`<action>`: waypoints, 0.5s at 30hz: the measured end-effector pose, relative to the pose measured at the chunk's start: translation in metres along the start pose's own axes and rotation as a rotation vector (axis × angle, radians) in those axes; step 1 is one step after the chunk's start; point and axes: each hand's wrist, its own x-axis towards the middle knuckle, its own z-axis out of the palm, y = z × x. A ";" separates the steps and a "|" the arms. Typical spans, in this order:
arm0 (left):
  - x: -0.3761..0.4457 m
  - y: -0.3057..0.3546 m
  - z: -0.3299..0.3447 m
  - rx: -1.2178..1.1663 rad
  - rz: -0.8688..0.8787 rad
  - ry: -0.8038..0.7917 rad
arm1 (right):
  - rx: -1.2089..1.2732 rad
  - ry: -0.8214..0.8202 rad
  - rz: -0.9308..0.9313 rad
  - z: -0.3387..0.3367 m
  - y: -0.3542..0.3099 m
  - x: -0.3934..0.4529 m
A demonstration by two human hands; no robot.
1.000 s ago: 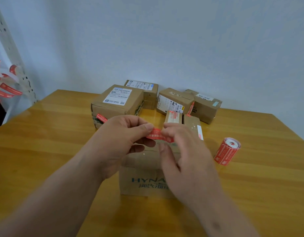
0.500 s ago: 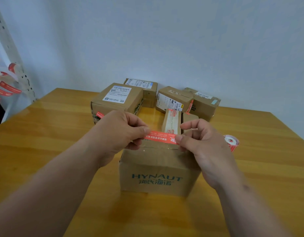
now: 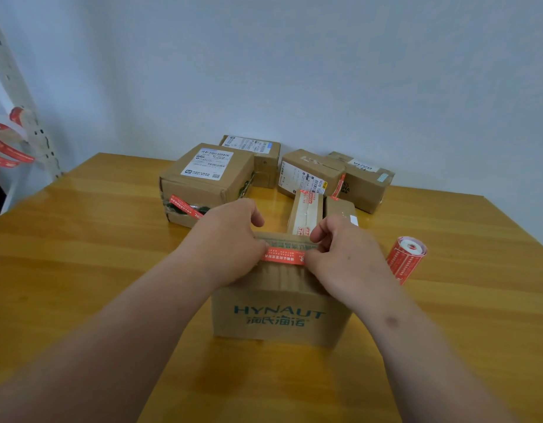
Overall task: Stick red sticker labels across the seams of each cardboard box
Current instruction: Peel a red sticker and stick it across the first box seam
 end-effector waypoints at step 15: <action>-0.006 -0.004 0.001 0.189 -0.015 0.028 | -0.104 0.042 0.016 0.004 0.014 0.000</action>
